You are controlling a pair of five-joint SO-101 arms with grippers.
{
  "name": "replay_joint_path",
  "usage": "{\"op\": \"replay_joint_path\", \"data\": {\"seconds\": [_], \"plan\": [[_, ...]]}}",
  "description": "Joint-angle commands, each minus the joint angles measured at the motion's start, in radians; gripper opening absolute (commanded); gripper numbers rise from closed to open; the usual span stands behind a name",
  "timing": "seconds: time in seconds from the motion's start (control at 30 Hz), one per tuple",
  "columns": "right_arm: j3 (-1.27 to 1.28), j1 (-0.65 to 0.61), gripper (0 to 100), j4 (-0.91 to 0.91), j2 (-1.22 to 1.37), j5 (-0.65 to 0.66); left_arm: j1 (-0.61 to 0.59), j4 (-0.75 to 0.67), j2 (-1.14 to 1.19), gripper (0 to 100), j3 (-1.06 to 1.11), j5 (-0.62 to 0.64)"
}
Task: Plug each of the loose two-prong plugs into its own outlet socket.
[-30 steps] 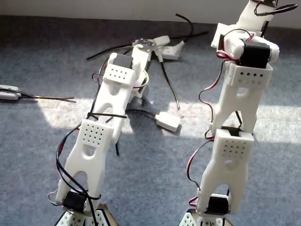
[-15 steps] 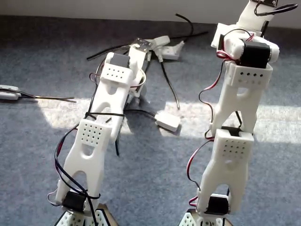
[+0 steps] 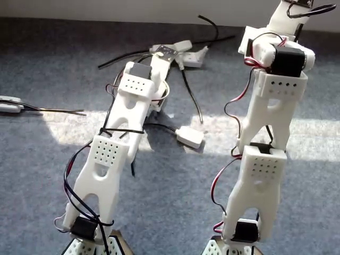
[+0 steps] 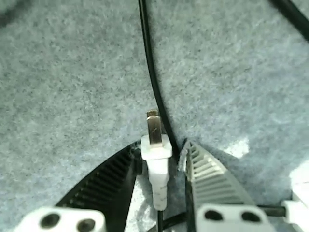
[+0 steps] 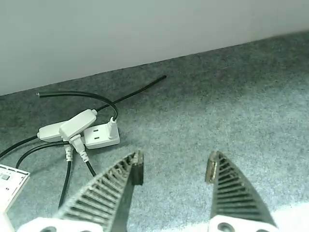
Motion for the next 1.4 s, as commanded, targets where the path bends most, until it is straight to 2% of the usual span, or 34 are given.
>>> {"op": "replay_joint_path", "data": {"seconds": [0.0, 0.1, 0.23, 0.8, 0.97, 1.2, 1.37], "plan": [[-0.005, -0.013, 21.3, -0.021, -0.065, -0.011, -0.007, -0.035, 0.002, 13, -0.010, 0.000], [-0.005, -0.013, 21.3, -0.021, -0.065, -0.011, -0.010, -0.048, 0.002, 13, -0.010, 0.003], [-0.005, -0.013, 21.3, -0.021, -0.065, -0.011, -0.010, -0.048, 0.002, 13, -0.010, 0.097], [-0.005, -0.012, 21.3, -0.021, -0.065, -0.008, -0.018, -0.044, 0.004, 12, -0.010, 0.098], [-0.005, -0.012, 21.3, -0.021, -0.065, -0.006, -0.024, -0.080, 0.002, 0, -0.010, 0.094], [-0.005, -0.005, 21.3, -0.021, -0.070, -0.006, -0.018, -0.104, 0.002, 2, -0.013, 0.094], [-0.007, 0.019, 21.3, -0.036, -0.070, -0.006, -0.013, -0.092, 0.002, 0, -0.202, 0.094]]}}
